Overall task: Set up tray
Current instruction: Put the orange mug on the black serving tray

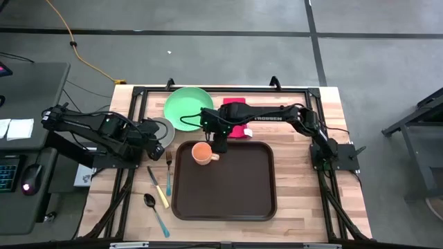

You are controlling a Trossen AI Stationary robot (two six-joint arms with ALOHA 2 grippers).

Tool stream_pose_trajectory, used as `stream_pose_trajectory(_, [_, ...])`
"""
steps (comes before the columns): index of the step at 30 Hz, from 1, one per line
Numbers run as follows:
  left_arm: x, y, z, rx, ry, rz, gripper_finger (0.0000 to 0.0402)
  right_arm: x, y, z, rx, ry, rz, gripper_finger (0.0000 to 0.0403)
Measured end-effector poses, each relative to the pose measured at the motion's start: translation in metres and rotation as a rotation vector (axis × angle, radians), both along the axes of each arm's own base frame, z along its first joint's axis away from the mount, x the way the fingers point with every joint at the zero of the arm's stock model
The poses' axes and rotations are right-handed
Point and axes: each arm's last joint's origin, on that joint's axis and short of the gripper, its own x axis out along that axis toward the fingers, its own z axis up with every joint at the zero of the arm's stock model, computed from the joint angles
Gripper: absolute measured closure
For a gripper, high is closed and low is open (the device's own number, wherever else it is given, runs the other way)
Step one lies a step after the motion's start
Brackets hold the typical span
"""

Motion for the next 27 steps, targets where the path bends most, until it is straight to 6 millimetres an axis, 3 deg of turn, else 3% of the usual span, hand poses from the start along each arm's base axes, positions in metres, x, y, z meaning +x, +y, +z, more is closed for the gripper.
stream_pose_trajectory(19, [0.011, -0.002, 0.004, 0.006, -0.116, 0.023, 0.0266, -0.023, -0.039, -0.004, 0.024, 0.164, -0.071, 0.0299])
stream_pose_trajectory(27, [0.018, -0.004, 0.005, 0.004, -0.154, 0.009, 0.0266, -0.032, -0.047, 0.018, 0.005, 0.111, -0.07, 0.0299])
